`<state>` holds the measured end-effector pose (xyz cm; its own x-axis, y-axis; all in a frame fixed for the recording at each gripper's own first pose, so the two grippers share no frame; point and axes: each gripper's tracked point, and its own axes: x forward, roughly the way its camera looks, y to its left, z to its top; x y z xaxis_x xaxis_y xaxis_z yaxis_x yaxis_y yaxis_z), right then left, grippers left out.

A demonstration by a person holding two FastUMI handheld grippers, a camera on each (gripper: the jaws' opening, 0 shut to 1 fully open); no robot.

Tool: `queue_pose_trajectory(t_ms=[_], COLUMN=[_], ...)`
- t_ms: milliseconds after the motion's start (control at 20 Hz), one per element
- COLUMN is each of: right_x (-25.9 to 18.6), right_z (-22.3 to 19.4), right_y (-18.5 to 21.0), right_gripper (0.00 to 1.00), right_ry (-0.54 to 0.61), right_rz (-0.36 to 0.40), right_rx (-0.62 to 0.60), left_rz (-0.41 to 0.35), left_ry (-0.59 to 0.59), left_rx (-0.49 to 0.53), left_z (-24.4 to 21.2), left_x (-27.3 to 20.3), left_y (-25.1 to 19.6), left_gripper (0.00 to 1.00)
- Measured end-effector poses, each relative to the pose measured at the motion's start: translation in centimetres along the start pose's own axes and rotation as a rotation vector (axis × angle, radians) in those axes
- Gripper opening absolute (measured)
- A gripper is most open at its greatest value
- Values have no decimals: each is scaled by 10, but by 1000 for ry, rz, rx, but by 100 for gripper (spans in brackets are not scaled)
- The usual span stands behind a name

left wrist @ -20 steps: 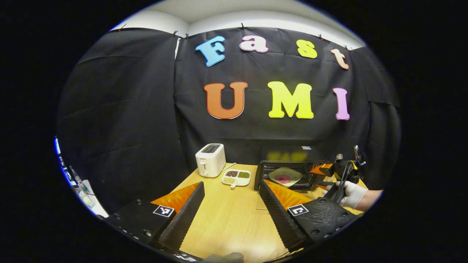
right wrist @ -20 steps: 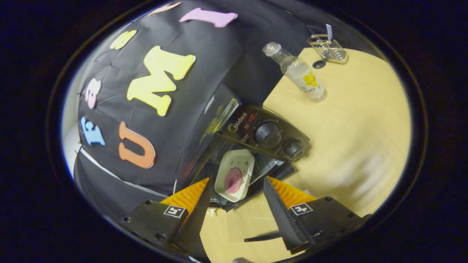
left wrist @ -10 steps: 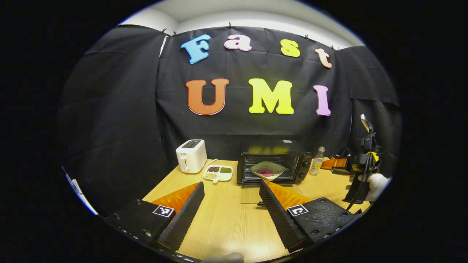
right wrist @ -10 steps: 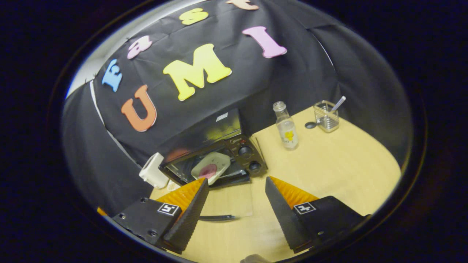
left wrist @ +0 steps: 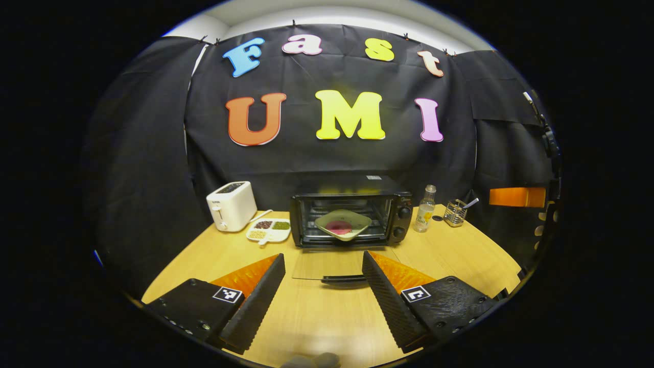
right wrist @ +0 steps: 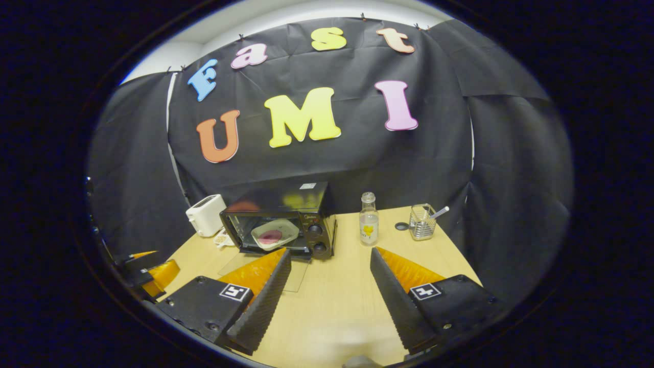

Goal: Open the electric oven with the left hand, put the food in, and close the electric oven.

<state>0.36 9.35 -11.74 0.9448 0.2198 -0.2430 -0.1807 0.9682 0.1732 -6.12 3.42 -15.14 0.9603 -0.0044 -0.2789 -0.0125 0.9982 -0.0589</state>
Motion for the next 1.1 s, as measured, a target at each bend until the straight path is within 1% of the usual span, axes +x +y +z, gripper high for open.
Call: queue_pose_trajectory(t_ms=[50,100,150,200,250,300,350,400,450,500,550,650,700,750,850,900,950,1000,1050,1100], right_x=[0,-3,-6,-6,-7,-9,-9,-10,-13,-14,-17,-23,-25,-27,-31,-34,-35,-37,-39,-42], right_z=[-1,-1,-4,-5,-7,-6,-4,-1,1,5,4,2,1,-3,-6,-7,-8,-10,-11,-10], right_y=[-9,-17,-22,-30,-37,-45,-53,-63,-70,-76,-79,-77,-76,-76,-73,-72,-73,-74,-75,-75], right_gripper=[99,99,96,96,99,96,99,96,99,99,96,96,99,96,96,99,99,96,99,99], right_ry=[-1,5,14,28,43,52,54,52,47,44,47,54,57,66,82,85,89,94,96,92], right_rz=[0,7,20,28,39,43,37,21,4,-20,-41,-73,-88,-103,-126,-139,-156,-173,-189,-206], right_rx=[-18,-38,-52,-56,-58,-58,-62,-73,-82,-81,-75,-56,-50,-46,-20,-4,8,15,16,15], left_rz=[1,1,3,7,11,8,10,5,-9,-20,-26,-53,-59,-62,-66,-68,-72,-74,-75,-73], left_ry=[15,35,48,64,88,96,111,142,161,182,205,241,247,258,268,273,282,292,301,317], left_rx=[3,4,6,11,11,6,3,-6,-13,-6,5,-2,-1,-1,0,4,8,11,14,17], left_z=[-7,-14,-23,-32,-42,-51,-60,-73,-84,-95,-105,-121,-126,-131,-138,-141,-145,-149,-153,-159], left_x=[7,14,21,29,37,44,51,57,62,68,74,84,91,96,109,115,120,125,129,133], left_y=[-8,-15,-22,-27,-32,-36,-41,-45,-50,-53,-54,-56,-54,-51,-49,-48,-45,-43,-42,-40], left_gripper=[97,97,97,97,97,97,97,97,97,97,97,97,97,98,98,98,98,97,97,97])
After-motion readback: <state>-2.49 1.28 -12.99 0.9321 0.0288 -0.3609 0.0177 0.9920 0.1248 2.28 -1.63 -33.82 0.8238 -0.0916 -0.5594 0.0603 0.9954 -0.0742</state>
